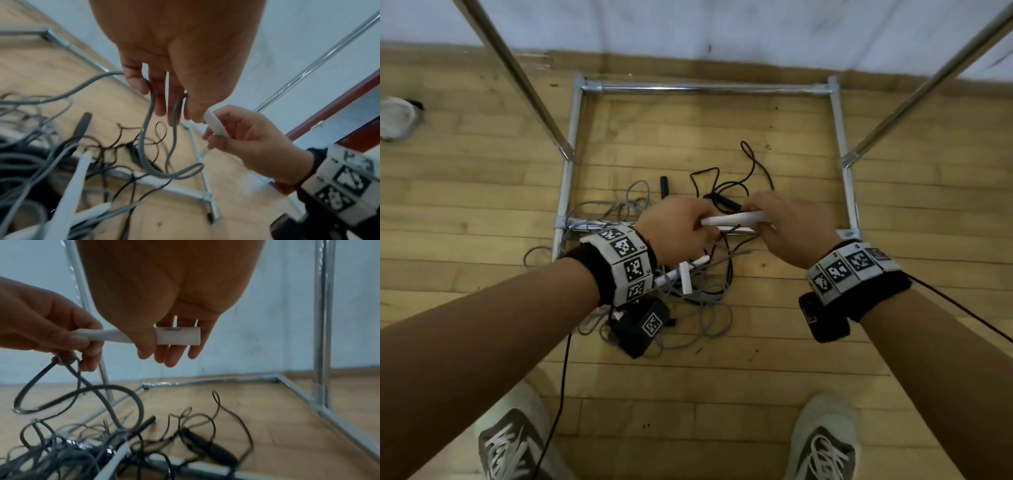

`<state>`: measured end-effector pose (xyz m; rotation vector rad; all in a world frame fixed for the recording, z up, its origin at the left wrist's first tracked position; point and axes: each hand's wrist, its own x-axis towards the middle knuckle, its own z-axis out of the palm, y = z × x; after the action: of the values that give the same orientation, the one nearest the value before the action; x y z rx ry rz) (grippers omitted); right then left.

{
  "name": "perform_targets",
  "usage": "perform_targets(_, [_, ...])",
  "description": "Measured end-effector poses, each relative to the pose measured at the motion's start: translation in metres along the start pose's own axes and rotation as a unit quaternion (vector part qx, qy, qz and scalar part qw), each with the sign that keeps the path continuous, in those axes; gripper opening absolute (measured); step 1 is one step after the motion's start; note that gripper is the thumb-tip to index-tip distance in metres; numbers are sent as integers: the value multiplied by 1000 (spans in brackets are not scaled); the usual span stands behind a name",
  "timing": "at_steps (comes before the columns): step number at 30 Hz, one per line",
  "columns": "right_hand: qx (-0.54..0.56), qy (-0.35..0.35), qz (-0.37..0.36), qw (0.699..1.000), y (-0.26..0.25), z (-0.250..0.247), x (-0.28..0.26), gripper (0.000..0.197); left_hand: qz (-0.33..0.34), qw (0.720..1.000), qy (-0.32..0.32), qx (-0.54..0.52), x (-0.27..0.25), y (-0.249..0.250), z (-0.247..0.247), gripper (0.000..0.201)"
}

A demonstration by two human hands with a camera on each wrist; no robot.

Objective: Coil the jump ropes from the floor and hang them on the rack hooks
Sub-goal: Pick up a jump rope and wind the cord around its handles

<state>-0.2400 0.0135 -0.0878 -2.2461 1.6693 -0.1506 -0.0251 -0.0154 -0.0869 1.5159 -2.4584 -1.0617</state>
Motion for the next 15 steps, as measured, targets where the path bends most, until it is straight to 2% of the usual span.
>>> perform_targets(3, [26,4,-18,1000,-26,-42,-8,22,5,997,30,-66,-20,26,-49,19])
perform_targets(6, [80,30,-28,996,-55,-85,-14,18,13,982,79,-174,-43,49,-95,17])
perform_targets(9, [99,61,-48,992,-82,-129,-21,11,22,970,106,-219,-63,69,-131,17])
perform_targets(11, [98,84,-45,991,-97,-155,-25,21,30,956,111,-271,-73,80,-147,12])
perform_targets(13, [123,111,-33,986,-108,-179,-31,29,37,944,110,-308,-83,88,-160,15])
perform_targets(15, [161,156,-26,974,-116,-201,-37,29,58,951,89,-291,-94,95,-167,18])
